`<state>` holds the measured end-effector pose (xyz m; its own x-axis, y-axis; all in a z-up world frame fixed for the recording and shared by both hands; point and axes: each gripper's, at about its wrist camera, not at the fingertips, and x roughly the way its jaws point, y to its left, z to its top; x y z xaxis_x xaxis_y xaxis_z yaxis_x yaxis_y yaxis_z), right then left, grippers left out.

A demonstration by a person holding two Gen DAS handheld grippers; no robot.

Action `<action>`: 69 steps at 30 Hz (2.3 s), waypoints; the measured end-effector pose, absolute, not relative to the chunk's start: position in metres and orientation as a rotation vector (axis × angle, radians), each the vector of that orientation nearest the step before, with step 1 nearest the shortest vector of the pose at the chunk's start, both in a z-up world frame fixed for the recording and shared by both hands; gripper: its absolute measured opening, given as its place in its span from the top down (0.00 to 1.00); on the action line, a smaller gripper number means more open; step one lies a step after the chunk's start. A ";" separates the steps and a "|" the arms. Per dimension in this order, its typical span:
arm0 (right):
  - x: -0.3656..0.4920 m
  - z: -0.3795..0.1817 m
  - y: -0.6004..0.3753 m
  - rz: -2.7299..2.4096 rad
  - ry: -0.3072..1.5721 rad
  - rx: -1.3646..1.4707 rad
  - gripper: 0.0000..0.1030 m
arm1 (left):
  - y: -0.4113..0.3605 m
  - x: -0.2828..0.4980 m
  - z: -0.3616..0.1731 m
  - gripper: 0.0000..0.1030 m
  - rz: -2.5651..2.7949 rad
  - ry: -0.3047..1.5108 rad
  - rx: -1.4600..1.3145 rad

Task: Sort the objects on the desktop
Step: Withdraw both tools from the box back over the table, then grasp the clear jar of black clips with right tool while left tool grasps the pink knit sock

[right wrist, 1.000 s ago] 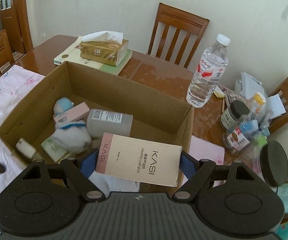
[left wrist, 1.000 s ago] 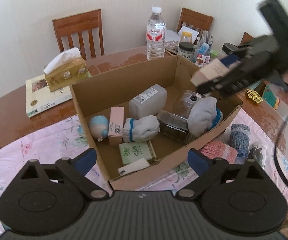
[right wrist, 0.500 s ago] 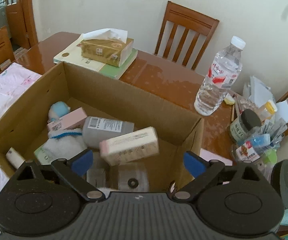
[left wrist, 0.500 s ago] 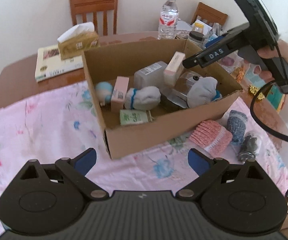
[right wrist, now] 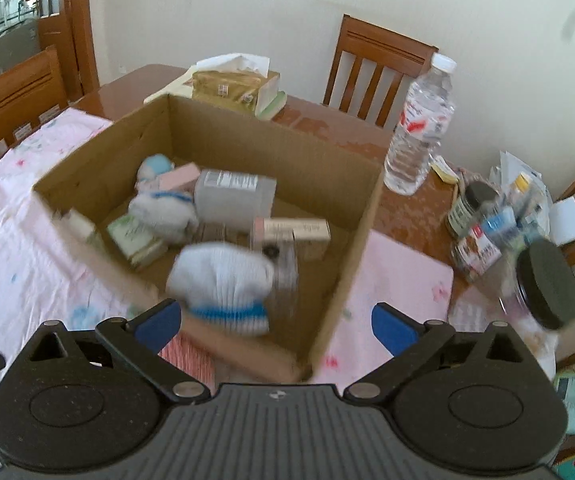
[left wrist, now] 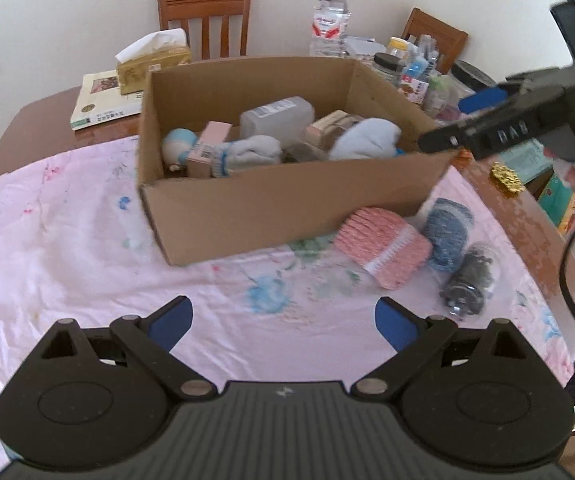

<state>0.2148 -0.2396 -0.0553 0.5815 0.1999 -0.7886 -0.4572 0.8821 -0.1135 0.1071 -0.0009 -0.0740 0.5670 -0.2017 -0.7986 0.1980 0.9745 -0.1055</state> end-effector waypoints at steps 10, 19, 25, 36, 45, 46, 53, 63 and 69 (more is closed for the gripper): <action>0.152 -0.070 -0.269 0.392 0.906 -0.321 0.00 | -0.041 0.098 -0.086 0.05 -0.269 0.913 0.016; 0.123 -0.093 -0.282 0.382 0.963 -0.231 0.00 | -0.057 0.114 -0.097 0.05 -0.296 0.894 0.058; 0.110 -0.109 -0.280 0.365 0.967 -0.226 0.00 | -0.065 0.124 -0.108 0.05 -0.300 0.888 0.066; 0.105 -0.139 -0.264 0.354 0.981 -0.247 0.00 | -0.063 0.129 -0.123 0.05 -0.285 0.890 0.037; 0.110 -0.147 -0.255 0.343 0.975 -0.288 0.08 | -0.075 0.139 -0.128 0.05 -0.328 0.885 0.056; 0.111 -0.148 -0.255 0.342 0.979 -0.287 0.16 | -0.077 0.140 -0.129 0.05 -0.332 0.885 0.058; 0.111 -0.148 -0.265 0.332 1.000 -0.269 0.23 | -0.091 0.153 -0.136 0.05 -0.349 0.885 0.064; 0.108 -0.148 -0.281 0.324 1.015 -0.231 0.23 | -0.110 0.172 -0.157 0.05 -0.356 0.903 0.091; 0.107 -0.150 -0.287 0.324 1.021 -0.221 0.23 | -0.114 0.178 -0.164 0.05 -0.354 0.902 0.099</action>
